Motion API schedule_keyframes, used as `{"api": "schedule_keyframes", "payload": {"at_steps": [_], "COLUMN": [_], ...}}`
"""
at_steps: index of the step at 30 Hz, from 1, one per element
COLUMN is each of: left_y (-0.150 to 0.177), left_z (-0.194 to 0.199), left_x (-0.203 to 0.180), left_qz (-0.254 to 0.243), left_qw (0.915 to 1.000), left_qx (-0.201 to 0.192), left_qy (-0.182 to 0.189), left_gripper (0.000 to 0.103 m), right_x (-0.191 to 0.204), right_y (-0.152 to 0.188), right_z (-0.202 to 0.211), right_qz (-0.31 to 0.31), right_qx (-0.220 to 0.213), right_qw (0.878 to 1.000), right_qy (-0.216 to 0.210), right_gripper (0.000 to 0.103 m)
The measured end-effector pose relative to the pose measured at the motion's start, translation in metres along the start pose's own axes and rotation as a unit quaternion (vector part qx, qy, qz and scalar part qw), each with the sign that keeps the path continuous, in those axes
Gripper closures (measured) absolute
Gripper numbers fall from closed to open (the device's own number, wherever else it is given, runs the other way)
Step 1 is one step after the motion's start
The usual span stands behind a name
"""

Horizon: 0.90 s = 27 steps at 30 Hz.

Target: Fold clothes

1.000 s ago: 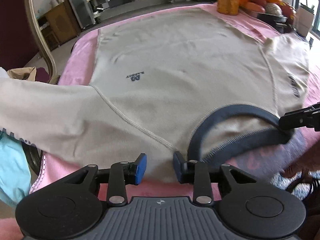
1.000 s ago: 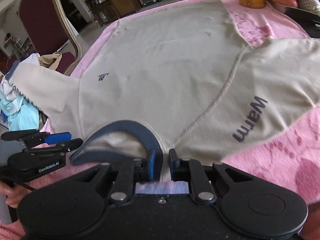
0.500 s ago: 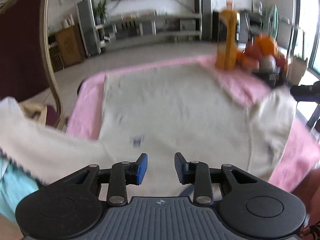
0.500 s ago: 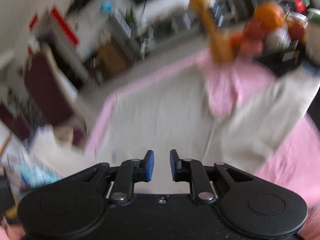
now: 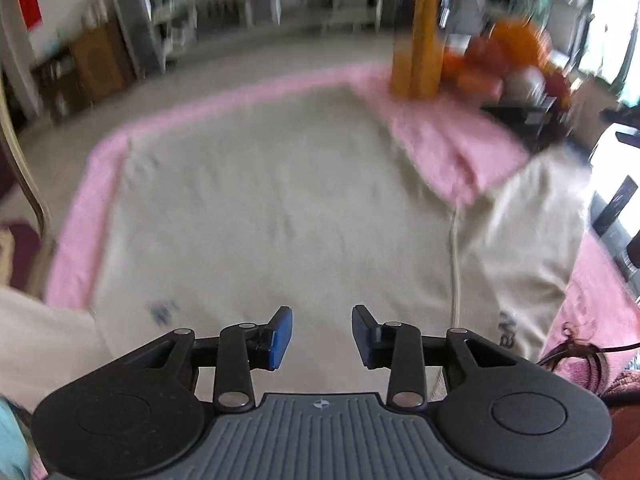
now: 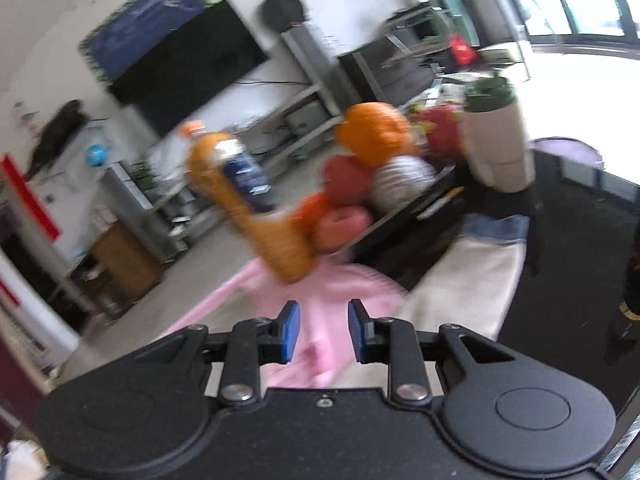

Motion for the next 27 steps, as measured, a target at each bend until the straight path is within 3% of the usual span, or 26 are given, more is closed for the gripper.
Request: {"api": "schedule_keyframes", "payload": {"at_steps": [3,8,11,23,27], "left_y": [-0.003,0.001,0.003,0.005,0.008], "left_z": [-0.025,-0.032,-0.035,-0.039,-0.036], "left_x": [-0.013,-0.029,-0.037,-0.044,-0.042], "left_qz": [0.017,0.010,-0.002,-0.030,-0.033], "left_qw": [0.9981,0.9976,0.9978,0.9975,0.9975], "left_qx": [0.060,0.067,0.066,0.061,0.057], "left_qy": [0.000,0.013,0.007,-0.020,-0.024], "left_gripper": [0.068,0.066,0.065,0.064,0.064], "right_x": [-0.042,-0.119,-0.149,-0.176,-0.164], "right_y": [-0.019,-0.040,-0.043,-0.043,-0.039], "right_z": [-0.021,-0.047,-0.061,-0.109,-0.117], "right_qz": [-0.026,-0.115,-0.126,-0.044,0.017], "right_qx": [-0.005,-0.022,-0.026,0.002,0.022], "right_qw": [0.999,0.988,0.983,0.976,0.970], "right_qy": [0.040,0.100,0.134,0.214,0.240], "right_gripper": [0.077,0.077,0.077,0.079,0.093]}}
Point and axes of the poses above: each gripper's, at about its wrist camera, not at the fingertips, and z roughly against the way its jaws point, x to its left, y to its underside, the point moved 3 cm from there along -z, roughly the way its jaws point, and after that the axes turned 11 degrees about -y, right-handed, at the moved point
